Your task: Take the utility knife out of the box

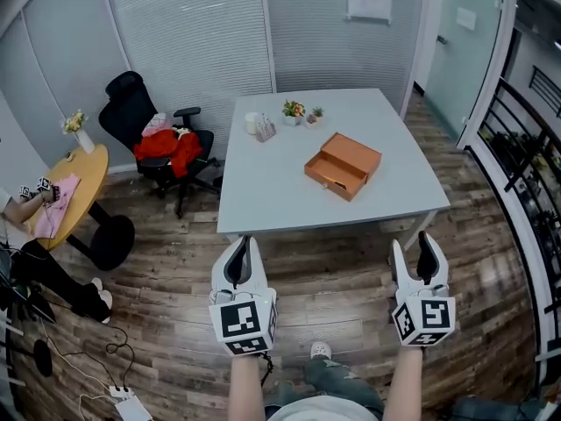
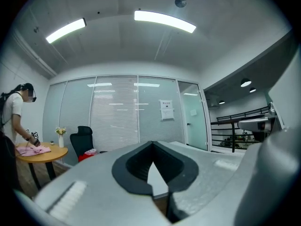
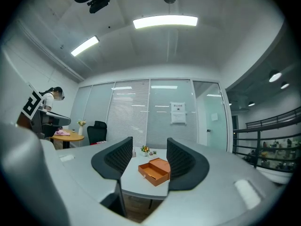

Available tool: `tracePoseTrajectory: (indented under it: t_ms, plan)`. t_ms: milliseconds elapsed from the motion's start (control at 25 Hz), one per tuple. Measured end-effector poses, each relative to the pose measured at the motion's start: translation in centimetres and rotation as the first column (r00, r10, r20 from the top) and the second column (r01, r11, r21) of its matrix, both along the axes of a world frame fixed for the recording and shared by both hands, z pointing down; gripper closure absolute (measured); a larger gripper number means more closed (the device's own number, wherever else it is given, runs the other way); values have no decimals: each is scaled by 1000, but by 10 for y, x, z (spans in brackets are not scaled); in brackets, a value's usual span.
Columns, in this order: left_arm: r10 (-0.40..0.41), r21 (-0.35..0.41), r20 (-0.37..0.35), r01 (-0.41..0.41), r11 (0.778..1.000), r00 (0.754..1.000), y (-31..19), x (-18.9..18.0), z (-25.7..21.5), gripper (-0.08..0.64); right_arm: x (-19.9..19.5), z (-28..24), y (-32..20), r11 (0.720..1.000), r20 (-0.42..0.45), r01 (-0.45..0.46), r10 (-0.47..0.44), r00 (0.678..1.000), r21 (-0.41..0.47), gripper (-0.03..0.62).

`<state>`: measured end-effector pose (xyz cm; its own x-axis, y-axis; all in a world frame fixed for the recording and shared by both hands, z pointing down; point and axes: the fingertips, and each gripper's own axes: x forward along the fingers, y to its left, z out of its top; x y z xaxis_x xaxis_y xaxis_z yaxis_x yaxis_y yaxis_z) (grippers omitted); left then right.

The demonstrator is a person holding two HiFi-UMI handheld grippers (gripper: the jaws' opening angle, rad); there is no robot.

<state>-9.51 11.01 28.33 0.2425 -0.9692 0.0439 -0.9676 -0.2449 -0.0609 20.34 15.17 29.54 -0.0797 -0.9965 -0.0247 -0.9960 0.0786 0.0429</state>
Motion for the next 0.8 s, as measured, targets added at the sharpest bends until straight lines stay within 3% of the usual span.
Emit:
tracePoseTrajectory:
  t_ms: [320, 800]
  plan:
    - [-54, 6, 11, 54, 999, 998, -55, 26, -3, 560, 30, 1, -76, 998, -2, 56, -56, 998, -7, 365]
    - [-89, -2, 30, 90, 996, 996, -110, 38, -4, 560, 31, 4, -145, 993, -15, 114, -114, 993, -24, 367]
